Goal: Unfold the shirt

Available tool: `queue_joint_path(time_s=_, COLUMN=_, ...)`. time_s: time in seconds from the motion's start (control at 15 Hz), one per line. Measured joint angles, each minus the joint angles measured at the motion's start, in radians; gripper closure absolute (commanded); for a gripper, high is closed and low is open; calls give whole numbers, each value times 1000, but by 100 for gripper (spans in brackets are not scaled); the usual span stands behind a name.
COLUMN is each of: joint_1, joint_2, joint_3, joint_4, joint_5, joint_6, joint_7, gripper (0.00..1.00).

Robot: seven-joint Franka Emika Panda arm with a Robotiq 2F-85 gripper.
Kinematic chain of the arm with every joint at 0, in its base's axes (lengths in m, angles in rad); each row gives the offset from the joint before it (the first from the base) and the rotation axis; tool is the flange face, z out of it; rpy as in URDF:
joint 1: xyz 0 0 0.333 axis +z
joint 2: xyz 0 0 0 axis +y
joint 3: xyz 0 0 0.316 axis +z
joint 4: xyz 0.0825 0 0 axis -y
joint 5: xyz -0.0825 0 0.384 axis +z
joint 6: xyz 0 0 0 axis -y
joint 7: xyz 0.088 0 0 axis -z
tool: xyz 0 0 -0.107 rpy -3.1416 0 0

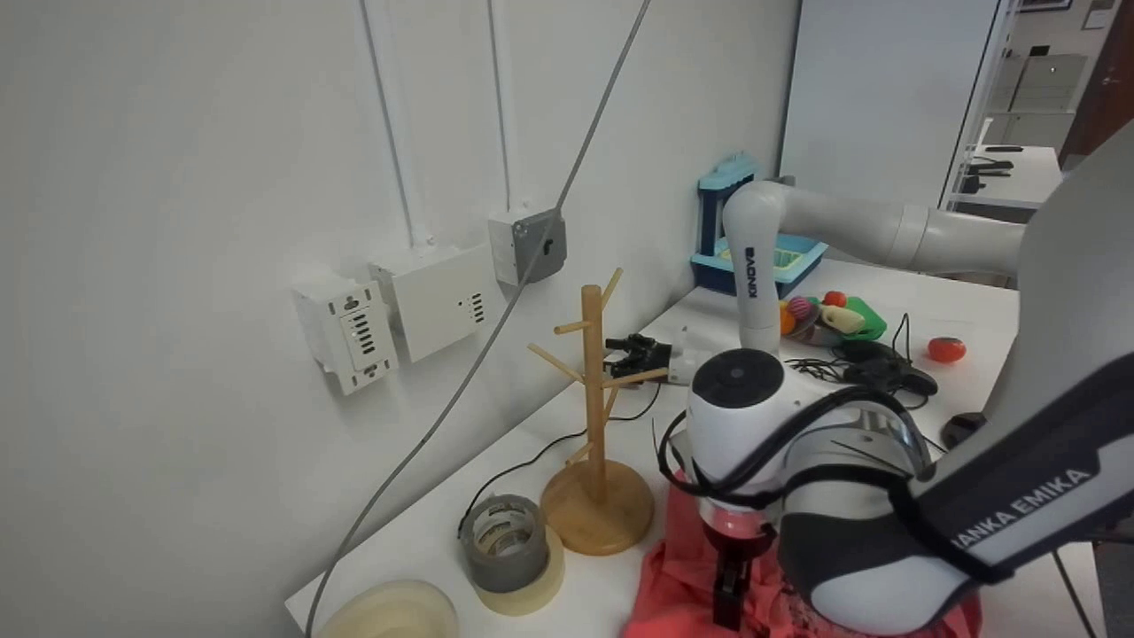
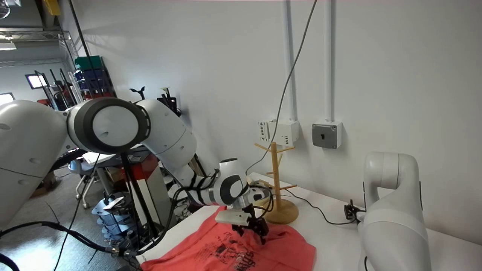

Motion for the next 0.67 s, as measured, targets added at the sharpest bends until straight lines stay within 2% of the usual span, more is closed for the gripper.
queue_joint_path(time_s=0.33, joint_1=-22, joint_2=32, joint_3=-29, joint_4=61, joint_5=0, joint_6=0, joint_7=32, gripper=0)
queue_joint_path(time_s=0.67, joint_1=-25, joint_2=36, joint_3=-22, joint_4=72, joint_5=7, joint_6=0, joint_7=45, gripper=0)
